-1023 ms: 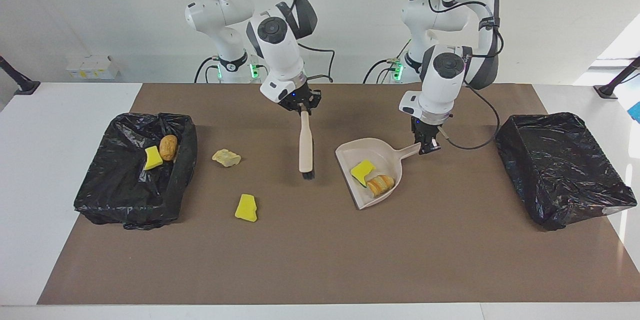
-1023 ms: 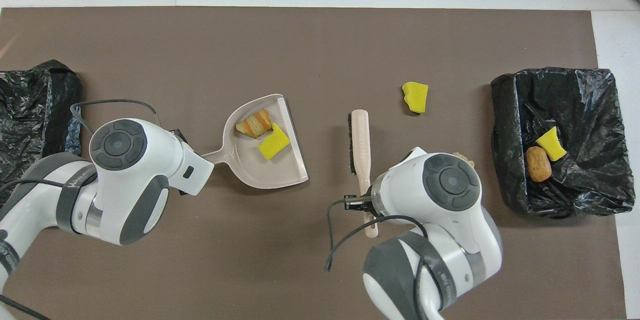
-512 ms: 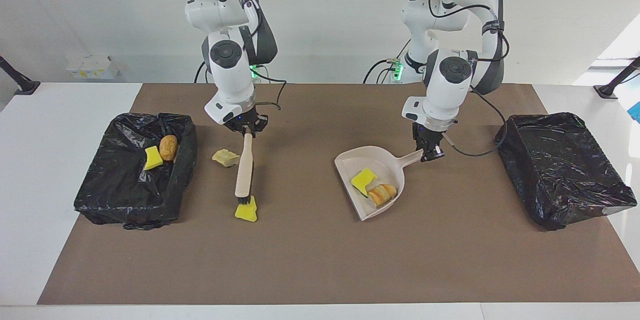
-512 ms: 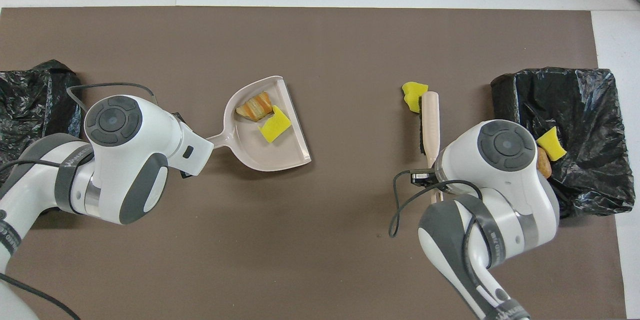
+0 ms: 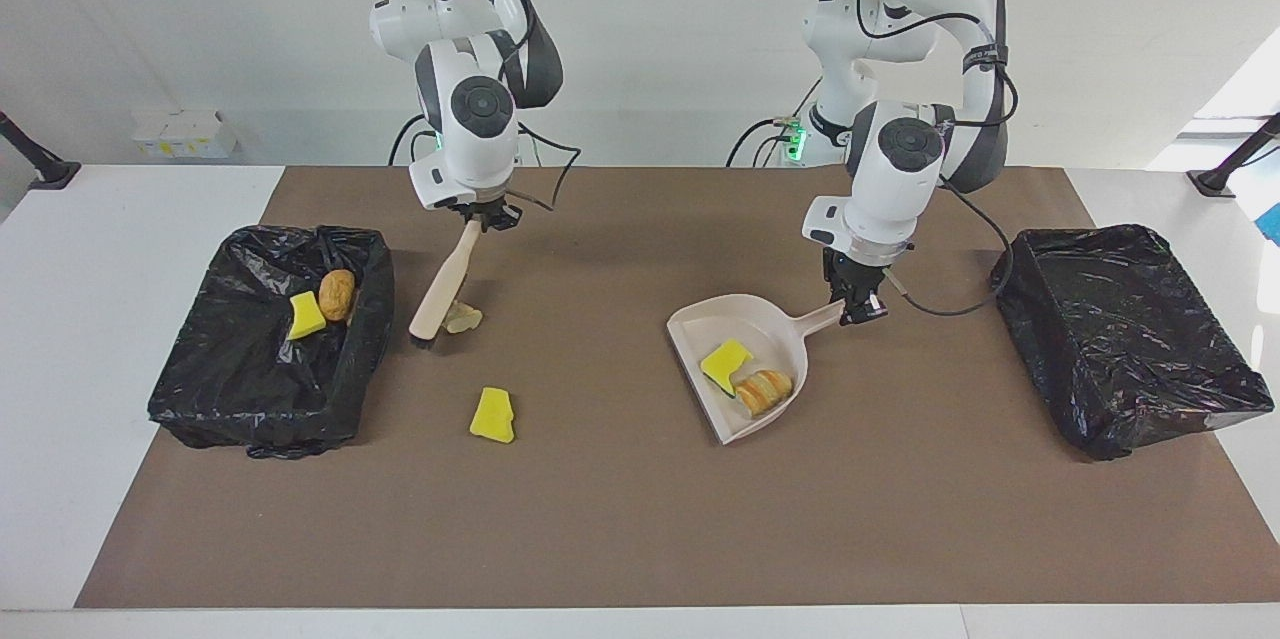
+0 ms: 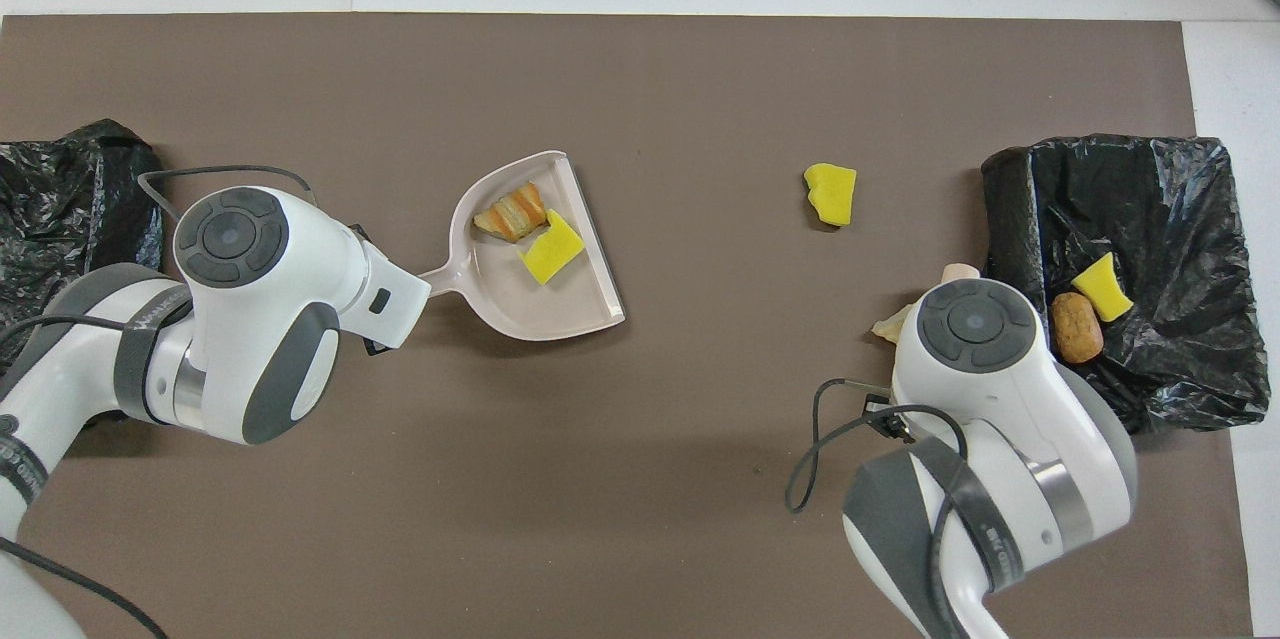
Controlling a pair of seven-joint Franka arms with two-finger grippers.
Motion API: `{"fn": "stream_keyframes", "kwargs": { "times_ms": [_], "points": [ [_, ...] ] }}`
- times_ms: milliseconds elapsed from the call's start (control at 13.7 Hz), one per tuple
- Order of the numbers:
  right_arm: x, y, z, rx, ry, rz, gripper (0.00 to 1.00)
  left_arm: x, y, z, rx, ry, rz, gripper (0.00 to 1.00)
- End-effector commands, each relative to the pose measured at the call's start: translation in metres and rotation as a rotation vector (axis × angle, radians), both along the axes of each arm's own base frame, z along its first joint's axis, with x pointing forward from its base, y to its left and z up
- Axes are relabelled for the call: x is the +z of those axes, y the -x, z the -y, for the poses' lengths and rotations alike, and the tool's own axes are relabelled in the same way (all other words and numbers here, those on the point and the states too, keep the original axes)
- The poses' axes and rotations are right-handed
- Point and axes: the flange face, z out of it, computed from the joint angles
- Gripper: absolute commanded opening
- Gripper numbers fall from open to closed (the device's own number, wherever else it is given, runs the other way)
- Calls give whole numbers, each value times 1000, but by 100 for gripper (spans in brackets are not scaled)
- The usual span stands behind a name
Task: Sweep and dump trash in bin
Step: 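Move the brush with the right gripper toward the farther trash pieces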
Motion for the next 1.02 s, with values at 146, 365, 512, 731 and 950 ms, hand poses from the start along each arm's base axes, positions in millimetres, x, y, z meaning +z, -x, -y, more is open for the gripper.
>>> {"fn": "stream_keyframes", "kwargs": {
  "times_ms": [146, 365, 512, 731, 950],
  "points": [
    [-11, 62, 11, -25, -4, -10, 0, 4, 5, 8, 32, 6, -12, 0],
    [-24, 55, 14, 37, -81, -4, 0, -1, 17, 14, 36, 3, -18, 0],
    [-27, 44, 11, 131, -142, 16, 0, -3, 21, 13, 41, 3, -16, 0],
    [-29, 33, -1, 177, -281, 34, 0, -2, 25, 24, 42, 2, -20, 0],
    [-16, 14, -45, 38, -500, 81, 0, 1, 30, 40, 36, -5, -21, 0]
  ]
}}
